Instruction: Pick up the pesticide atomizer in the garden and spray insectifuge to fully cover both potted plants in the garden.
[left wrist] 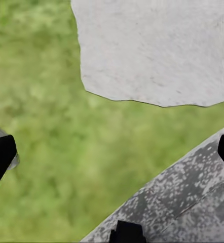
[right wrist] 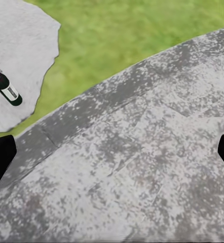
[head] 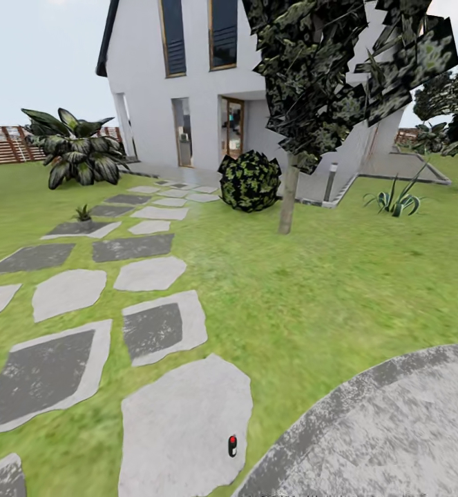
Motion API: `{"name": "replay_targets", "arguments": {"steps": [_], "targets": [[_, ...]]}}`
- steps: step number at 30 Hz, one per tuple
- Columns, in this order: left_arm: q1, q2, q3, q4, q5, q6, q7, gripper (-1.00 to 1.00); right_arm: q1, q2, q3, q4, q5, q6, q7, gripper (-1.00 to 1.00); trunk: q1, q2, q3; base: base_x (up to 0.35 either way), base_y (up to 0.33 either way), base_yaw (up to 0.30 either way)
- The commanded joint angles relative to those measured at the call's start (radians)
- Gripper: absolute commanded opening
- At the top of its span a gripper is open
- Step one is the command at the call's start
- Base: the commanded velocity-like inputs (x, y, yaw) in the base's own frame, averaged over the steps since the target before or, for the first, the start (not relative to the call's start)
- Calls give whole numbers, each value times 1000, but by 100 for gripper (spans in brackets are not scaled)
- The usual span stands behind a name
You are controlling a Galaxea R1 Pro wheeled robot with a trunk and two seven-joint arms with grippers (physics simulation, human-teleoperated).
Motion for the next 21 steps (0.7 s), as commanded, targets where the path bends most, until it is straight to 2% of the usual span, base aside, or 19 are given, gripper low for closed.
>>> {"name": "replay_targets", "arguments": {"steps": [1,21], "targets": [[0,0,0,1,1,-3,0,100,-1,0,-1,0,0,-3,0,100,0,0,-1,0,333,-282],[-1,0,0,2,1,-3,0,100,-1,0,-1,0,-1,-3,0,100,0,0,-7,0,333,-282]]}}
